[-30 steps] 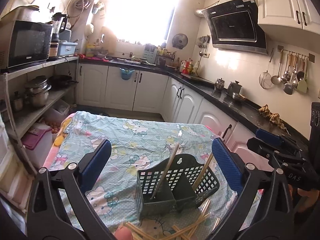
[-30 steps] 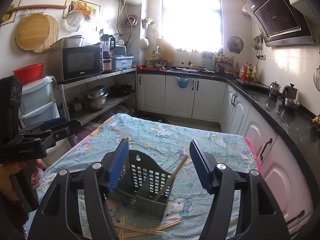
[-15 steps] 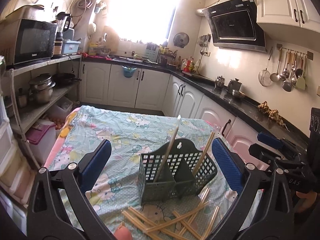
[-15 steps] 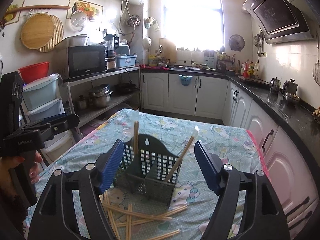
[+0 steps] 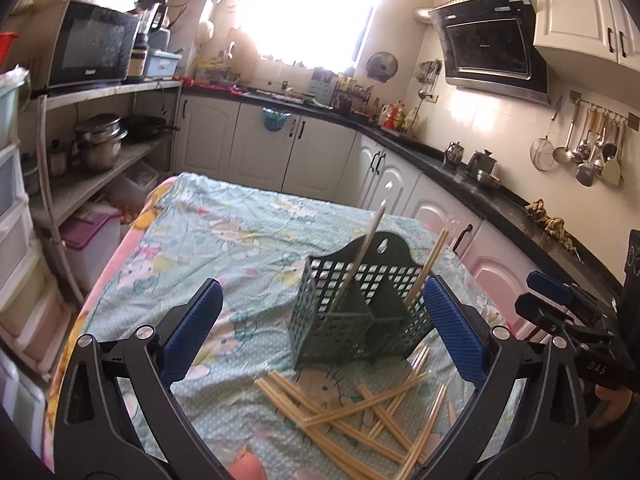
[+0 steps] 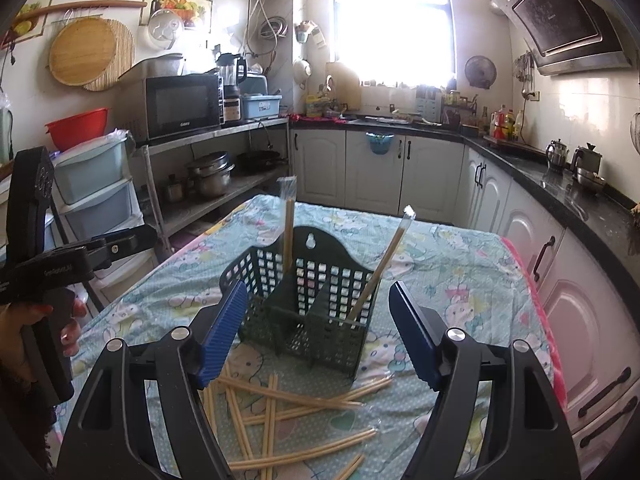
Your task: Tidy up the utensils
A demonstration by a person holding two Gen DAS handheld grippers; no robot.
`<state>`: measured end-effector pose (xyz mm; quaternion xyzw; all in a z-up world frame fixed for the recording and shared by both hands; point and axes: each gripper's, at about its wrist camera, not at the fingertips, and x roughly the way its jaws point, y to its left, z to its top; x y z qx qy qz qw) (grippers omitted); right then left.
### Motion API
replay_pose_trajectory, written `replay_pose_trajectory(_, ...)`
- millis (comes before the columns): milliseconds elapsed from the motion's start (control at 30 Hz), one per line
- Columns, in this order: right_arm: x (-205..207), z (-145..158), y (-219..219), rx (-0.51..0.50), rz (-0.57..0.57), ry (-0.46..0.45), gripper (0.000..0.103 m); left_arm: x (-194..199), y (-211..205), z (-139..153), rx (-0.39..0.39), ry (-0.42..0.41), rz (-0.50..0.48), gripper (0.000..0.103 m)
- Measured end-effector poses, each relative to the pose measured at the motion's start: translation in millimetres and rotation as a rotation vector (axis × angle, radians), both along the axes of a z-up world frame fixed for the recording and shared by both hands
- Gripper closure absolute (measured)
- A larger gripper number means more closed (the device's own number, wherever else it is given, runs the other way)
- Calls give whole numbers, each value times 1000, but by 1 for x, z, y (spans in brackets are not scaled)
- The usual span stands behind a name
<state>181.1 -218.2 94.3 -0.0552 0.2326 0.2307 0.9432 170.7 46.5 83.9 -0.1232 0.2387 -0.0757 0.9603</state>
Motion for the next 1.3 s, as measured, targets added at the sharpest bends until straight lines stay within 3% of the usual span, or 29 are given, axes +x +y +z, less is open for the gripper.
replay_pose_trajectory(433,-10,-36,7,-41,17,72,32,-6,-2,-39,21,95,-3,10)
replay_pose_trajectory(933,-3,-87,-9,-84,-42,163,32,0,-13,-90,70,220,-29,10)
replay_pose_trajectory(1133,6,-104,-18,-107,-70,199,32,10,-12,-112,51,306,-39,10)
replay_pose_trajectory(1300,22,-120,-28,-99,-96,254,38,21,-1,-126,-17,365,-29,12)
